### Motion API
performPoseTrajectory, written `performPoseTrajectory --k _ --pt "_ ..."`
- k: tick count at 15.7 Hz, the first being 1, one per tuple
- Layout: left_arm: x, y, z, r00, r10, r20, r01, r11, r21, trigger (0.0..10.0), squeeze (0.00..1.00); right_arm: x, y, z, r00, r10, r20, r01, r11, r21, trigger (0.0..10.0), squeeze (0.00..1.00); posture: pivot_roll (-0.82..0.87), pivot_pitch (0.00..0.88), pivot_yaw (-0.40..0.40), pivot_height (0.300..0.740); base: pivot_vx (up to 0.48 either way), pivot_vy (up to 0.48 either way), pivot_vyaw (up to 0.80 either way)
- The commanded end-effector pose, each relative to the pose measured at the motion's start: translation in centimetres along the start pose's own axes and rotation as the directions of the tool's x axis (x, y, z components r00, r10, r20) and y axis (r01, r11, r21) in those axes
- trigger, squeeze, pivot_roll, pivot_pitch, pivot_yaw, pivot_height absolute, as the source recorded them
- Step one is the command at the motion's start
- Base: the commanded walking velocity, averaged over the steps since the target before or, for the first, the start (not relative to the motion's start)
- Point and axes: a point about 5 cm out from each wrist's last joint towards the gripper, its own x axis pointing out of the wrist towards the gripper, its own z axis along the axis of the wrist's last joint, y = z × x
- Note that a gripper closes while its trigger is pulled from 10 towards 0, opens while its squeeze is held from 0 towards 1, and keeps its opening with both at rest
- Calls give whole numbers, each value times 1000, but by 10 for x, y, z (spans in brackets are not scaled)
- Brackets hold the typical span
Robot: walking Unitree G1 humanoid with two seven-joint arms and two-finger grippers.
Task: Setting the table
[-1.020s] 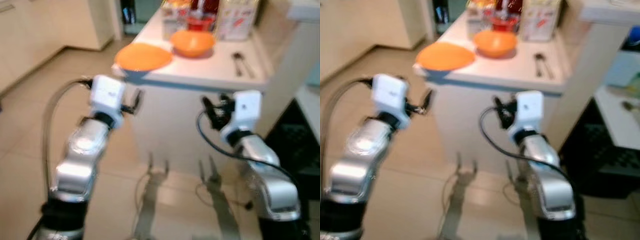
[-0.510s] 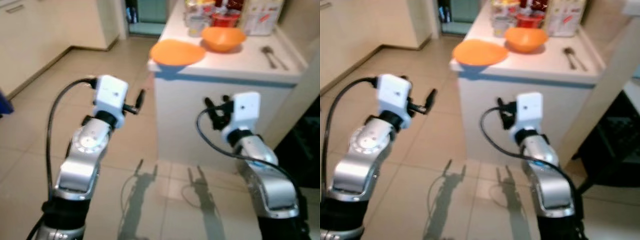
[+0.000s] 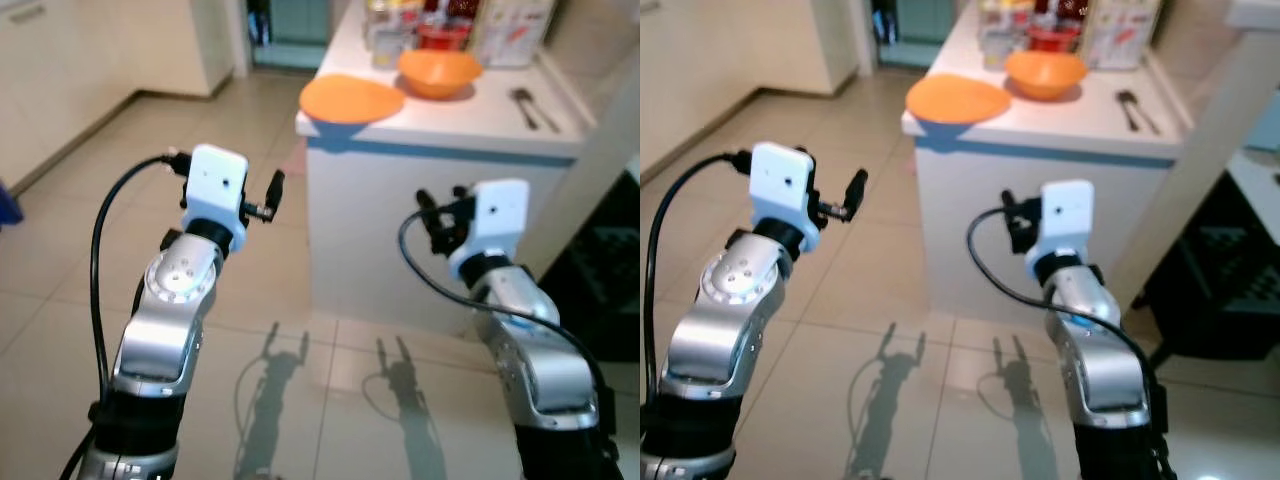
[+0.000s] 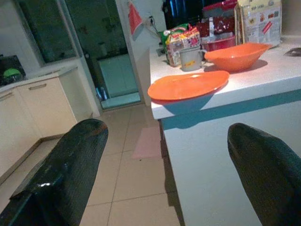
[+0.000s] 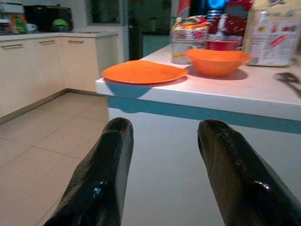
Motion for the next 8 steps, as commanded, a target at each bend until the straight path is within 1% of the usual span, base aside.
performPoseTrajectory --k 1,3,8 --pt "2 6 1 1000 22 -7 -22 1000 -3 10000 0 3 4 5 1000 11 20 -11 1000 -1 10000 0 30 0 10 740 0 0 0" --pt "3 7 2 1000 23 -1 -23 1000 -11 10000 0 4 4 6 1000 14 23 -14 1000 0 10000 0 29 0 6 740 0 0 0" --pt "3 6 3 1000 21 5 -21 1000 -12 10000 0 5 4 5 1000 15 21 -15 1000 -11 10000 0 34 0 0 740 317 0 0"
